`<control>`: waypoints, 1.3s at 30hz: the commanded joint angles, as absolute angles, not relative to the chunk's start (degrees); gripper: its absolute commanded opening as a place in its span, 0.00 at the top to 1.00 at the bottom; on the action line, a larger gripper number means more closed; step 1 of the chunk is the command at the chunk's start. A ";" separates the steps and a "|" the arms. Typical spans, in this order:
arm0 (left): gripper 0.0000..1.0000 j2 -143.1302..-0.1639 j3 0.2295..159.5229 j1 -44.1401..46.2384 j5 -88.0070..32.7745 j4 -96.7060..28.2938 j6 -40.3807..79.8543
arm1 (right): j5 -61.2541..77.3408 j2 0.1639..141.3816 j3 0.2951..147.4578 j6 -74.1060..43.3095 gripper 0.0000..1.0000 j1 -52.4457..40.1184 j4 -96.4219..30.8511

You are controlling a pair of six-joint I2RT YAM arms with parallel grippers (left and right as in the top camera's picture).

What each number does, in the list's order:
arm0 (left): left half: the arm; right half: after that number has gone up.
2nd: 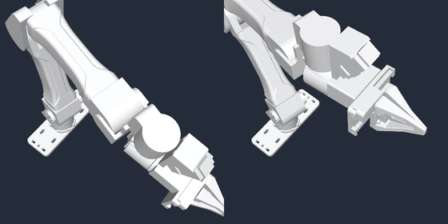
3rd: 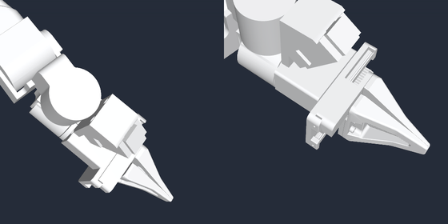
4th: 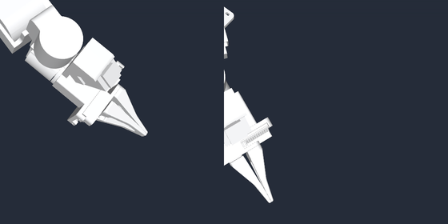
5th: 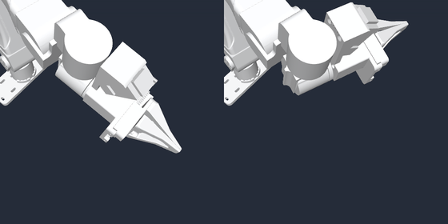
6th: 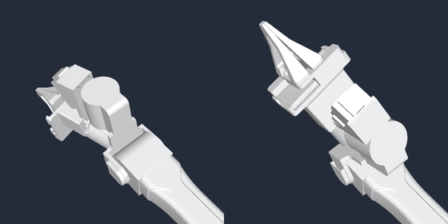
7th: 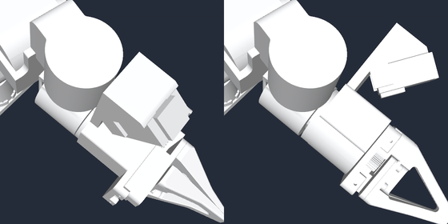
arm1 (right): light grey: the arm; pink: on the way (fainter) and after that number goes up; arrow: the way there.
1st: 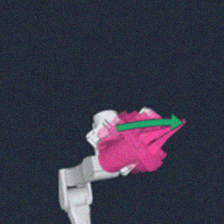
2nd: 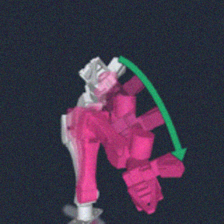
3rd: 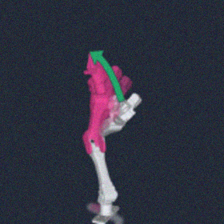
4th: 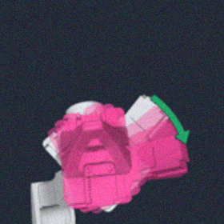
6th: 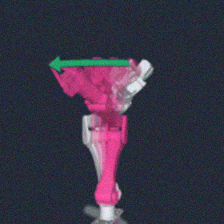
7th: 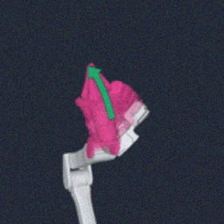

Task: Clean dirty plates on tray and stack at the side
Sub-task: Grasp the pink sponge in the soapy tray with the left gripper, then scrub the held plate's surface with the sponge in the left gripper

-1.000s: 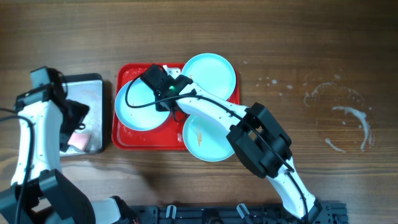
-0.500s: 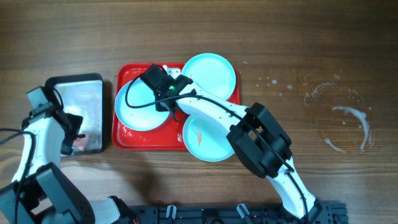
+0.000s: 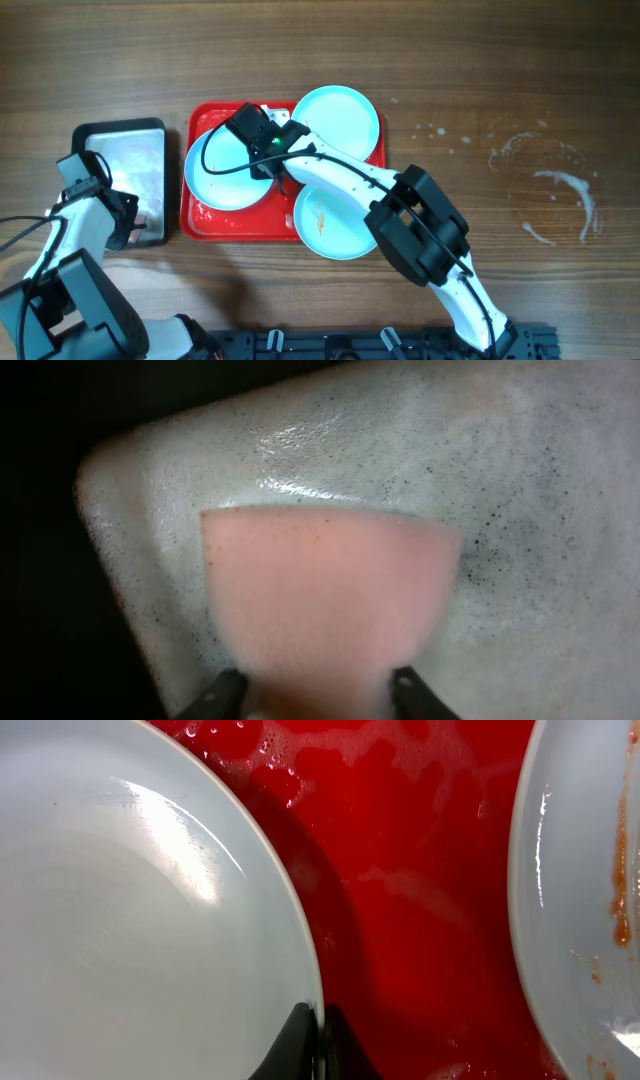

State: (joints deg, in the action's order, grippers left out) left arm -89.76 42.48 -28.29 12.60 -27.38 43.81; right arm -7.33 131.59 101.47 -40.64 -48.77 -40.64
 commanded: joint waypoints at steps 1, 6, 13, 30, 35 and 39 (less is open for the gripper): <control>0.81 -91.20 41.89 -28.51 12.67 -27.38 44.16 | -8.56 133.67 101.56 -38.98 0.96 -48.90 -41.28; 0.95 -91.18 41.91 -28.51 12.64 -27.49 44.14 | -8.58 133.67 101.56 -38.28 0.95 -48.90 -41.41; 0.96 -89.43 46.41 -28.16 9.54 -32.49 40.84 | -8.56 133.67 101.56 -37.56 0.94 -48.90 -41.39; 0.96 -83.64 51.77 -11.79 2.87 -31.70 14.90 | -8.54 133.67 101.56 -37.50 0.89 -48.90 -41.63; 0.96 -83.57 51.77 -6.48 -0.23 -29.89 10.61 | -8.51 133.67 101.56 -37.52 0.88 -48.90 -41.63; 0.96 -83.72 51.77 -1.74 -0.16 -28.56 10.44 | -8.51 133.67 101.56 -37.50 0.96 -48.90 -41.36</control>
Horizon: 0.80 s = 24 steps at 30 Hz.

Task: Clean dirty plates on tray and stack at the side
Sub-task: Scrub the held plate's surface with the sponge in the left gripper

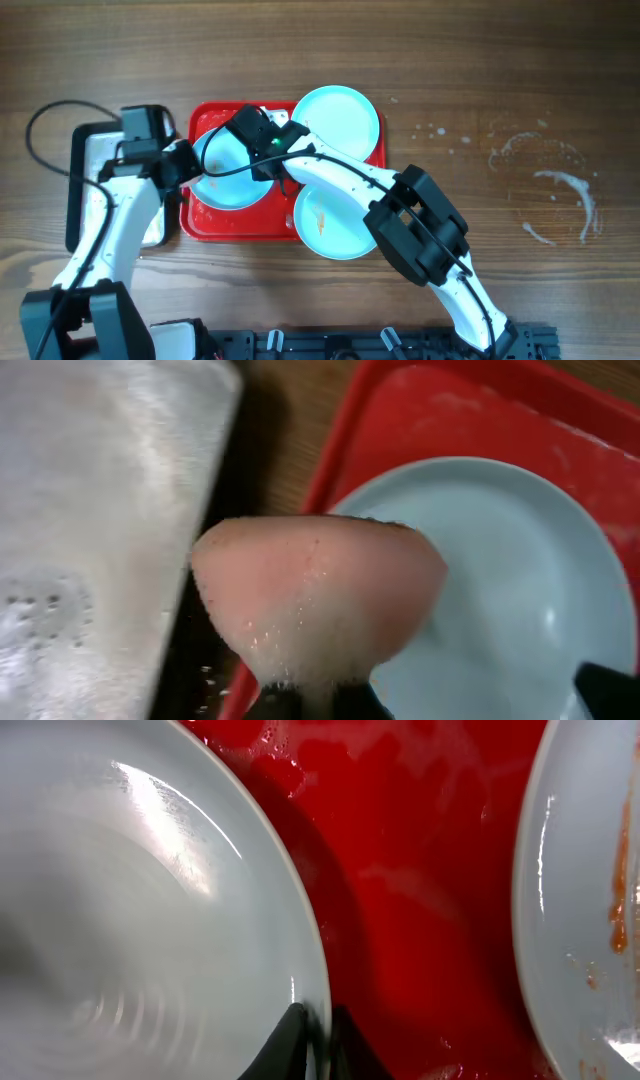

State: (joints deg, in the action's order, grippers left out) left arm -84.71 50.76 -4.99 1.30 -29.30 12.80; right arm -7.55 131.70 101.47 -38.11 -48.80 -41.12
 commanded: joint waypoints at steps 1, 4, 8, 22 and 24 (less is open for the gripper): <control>0.96 -84.36 51.77 -0.21 0.12 -28.36 10.46 | -8.54 133.67 101.56 -37.47 0.96 -48.90 -41.21; 0.96 -87.18 51.70 0.54 2.20 -28.51 10.96 | -8.54 133.67 101.56 -37.47 0.95 -48.90 -41.19; 0.96 -91.50 51.70 0.49 3.05 -27.16 14.22 | -7.18 133.67 101.56 -37.47 0.96 -48.90 -41.12; 0.96 -104.97 51.66 0.54 -0.16 -23.90 18.59 | 5.19 133.67 101.56 -37.15 0.96 -47.90 -39.03; 0.96 -104.97 51.66 0.47 -0.21 -23.79 20.49 | 12.88 133.67 101.56 -38.11 0.96 -46.70 -37.91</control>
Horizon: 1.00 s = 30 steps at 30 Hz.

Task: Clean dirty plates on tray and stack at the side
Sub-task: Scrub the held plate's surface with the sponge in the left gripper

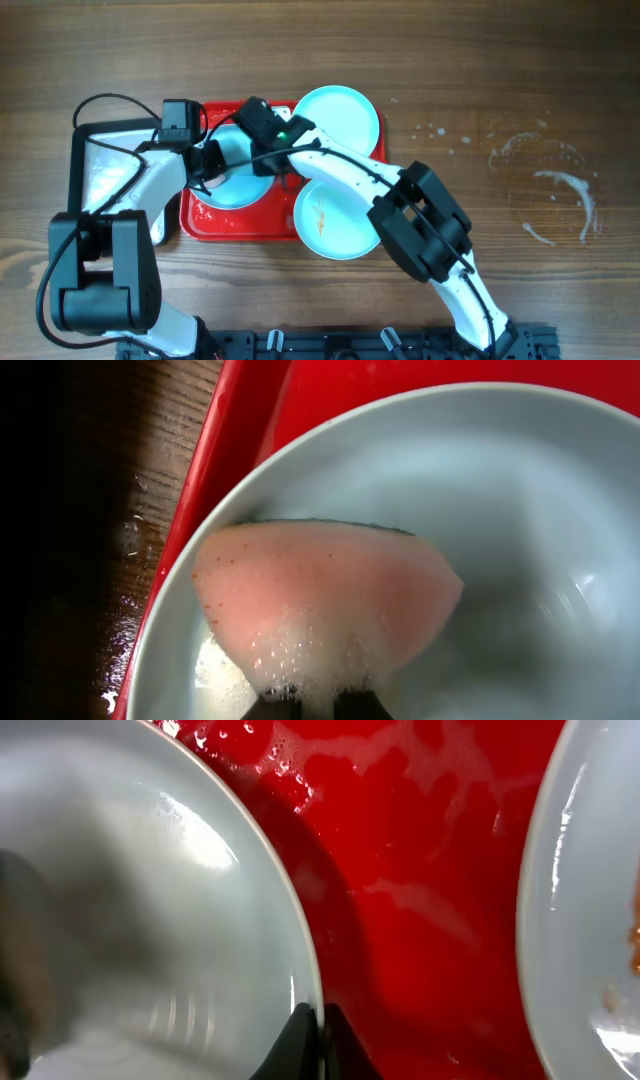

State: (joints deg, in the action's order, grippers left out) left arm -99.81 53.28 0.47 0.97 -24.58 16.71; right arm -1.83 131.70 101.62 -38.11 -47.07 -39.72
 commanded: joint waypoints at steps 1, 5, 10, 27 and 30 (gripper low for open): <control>0.96 -104.97 51.66 0.49 -0.21 -23.92 21.45 | 15.51 133.67 101.56 -39.46 0.96 -46.09 -37.98; 0.96 -104.97 51.66 0.49 -0.27 -23.79 23.00 | 26.92 133.67 99.18 -42.46 0.95 -43.64 -36.64; 0.96 -104.97 51.66 0.49 -0.64 -23.77 23.00 | 31.20 133.67 92.47 -44.05 0.96 -42.87 -30.17; 0.96 -104.90 54.57 0.49 -9.45 -23.97 21.26 | 29.23 133.67 91.85 -42.41 0.96 -42.87 -30.24; 0.96 -104.90 54.61 0.49 -9.58 -25.61 21.26 | 29.21 133.67 91.85 -42.41 0.96 -42.87 -30.26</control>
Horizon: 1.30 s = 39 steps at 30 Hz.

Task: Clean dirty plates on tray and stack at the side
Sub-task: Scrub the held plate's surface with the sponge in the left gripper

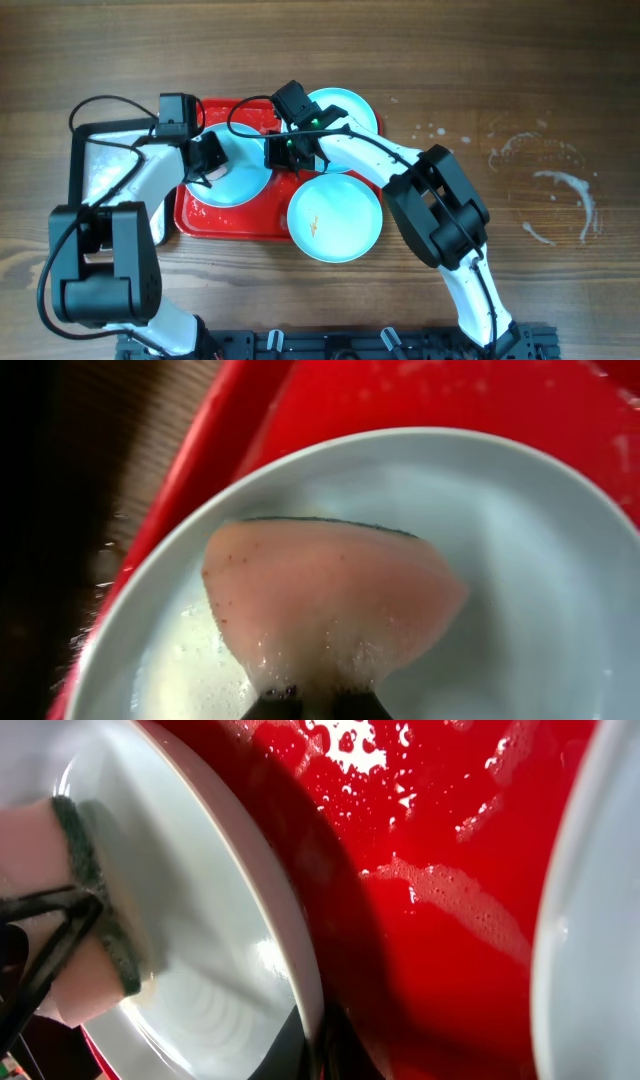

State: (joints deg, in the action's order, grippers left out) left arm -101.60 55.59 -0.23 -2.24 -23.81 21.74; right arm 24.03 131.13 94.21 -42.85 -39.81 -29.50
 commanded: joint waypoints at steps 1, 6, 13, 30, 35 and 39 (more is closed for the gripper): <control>0.96 -104.90 54.61 0.49 -9.58 -26.50 21.26 | 29.21 133.67 91.85 -42.39 0.96 -42.87 -30.26; 0.96 -104.90 54.61 0.49 -9.63 -33.26 21.50 | 29.23 133.67 91.85 -42.15 0.95 -42.87 -30.26; 0.96 -104.90 54.61 0.49 -12.91 -35.29 21.50 | 29.23 133.67 91.85 -42.15 0.96 -42.87 -30.65; 0.96 -104.90 54.61 0.54 -16.01 -35.86 21.47 | 29.67 133.67 91.85 -42.15 0.96 -42.87 -30.85; 0.96 -104.90 54.61 0.54 -14.63 -40.95 21.45 | 29.65 133.67 91.85 -42.15 0.96 -42.76 -30.46; 0.96 -104.90 54.61 0.54 -12.38 -38.52 21.47 | 29.91 133.67 91.85 -42.13 0.96 -42.78 -30.61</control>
State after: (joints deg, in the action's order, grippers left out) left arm -102.17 57.49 -0.25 -15.64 -38.48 21.74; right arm 27.35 131.11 93.86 -41.78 -40.23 -30.68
